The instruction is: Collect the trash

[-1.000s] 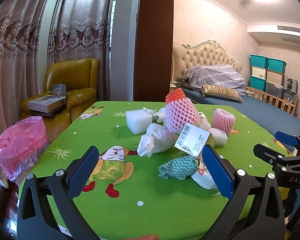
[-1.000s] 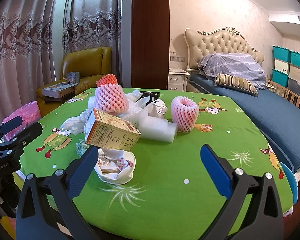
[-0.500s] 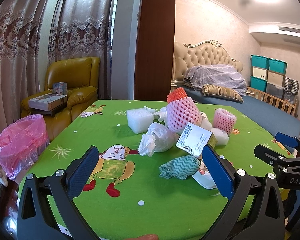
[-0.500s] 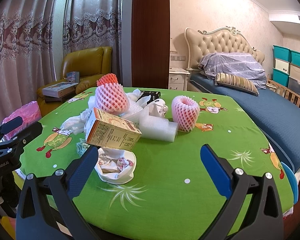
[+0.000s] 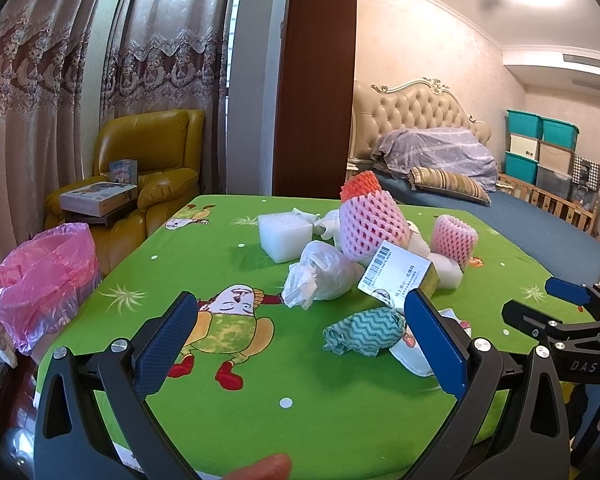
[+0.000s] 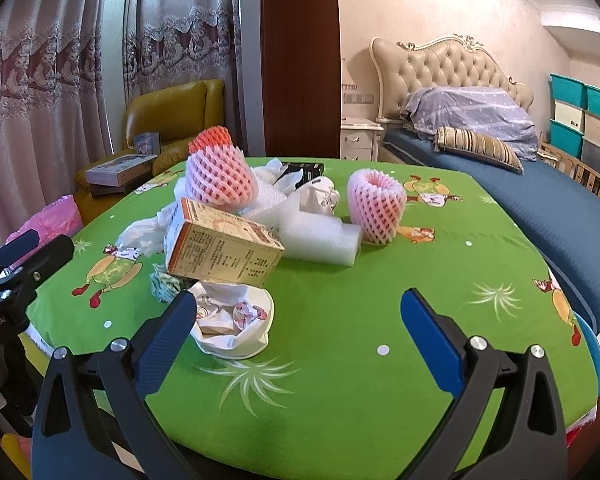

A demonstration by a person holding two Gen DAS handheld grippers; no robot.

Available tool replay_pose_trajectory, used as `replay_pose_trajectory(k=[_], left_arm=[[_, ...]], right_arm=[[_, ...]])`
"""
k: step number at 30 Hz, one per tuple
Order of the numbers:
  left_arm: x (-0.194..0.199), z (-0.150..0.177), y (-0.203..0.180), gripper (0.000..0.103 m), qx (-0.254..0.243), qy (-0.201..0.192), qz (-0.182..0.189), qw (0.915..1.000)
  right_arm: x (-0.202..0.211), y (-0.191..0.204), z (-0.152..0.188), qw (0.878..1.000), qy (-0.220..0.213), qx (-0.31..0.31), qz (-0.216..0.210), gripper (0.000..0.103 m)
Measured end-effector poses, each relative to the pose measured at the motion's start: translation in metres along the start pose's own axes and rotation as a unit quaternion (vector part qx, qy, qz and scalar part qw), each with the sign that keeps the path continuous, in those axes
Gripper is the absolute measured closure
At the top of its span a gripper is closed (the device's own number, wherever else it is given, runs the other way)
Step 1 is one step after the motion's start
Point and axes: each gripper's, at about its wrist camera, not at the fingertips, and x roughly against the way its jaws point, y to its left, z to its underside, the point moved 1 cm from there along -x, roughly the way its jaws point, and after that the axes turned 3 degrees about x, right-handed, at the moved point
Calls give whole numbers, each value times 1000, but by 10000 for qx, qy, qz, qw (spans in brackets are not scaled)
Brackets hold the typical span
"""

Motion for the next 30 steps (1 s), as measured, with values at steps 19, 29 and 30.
replay_pose_trajectory(k=[19,29,30], left_arm=[[-54,-9,81,6,672,1141,-26,9912],[-62,5,35,6,-641,1444,354,9868],[-65,9,22,6,-786,1506,510,9842]], right_arm=[[-73,42,3,9895,926,1023,-435,4],[-70,35,4,9899,845,871,-733,34],[-64,29,3,9916,733,809,-690,34]])
